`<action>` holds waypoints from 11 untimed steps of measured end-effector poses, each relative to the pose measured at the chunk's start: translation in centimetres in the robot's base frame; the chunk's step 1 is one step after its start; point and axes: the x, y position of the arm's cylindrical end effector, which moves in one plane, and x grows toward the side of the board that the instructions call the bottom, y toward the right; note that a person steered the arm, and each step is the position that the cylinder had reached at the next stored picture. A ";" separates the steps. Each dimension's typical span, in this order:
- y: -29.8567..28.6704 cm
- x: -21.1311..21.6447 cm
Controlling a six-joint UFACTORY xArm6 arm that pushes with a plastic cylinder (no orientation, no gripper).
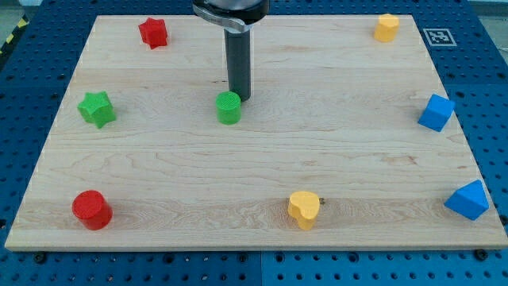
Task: Move the green star slightly towards the red circle
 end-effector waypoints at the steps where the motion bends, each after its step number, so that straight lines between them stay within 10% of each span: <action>1: -1.2 -0.8; 6: -20.2 -2.0; 11: -26.4 7.6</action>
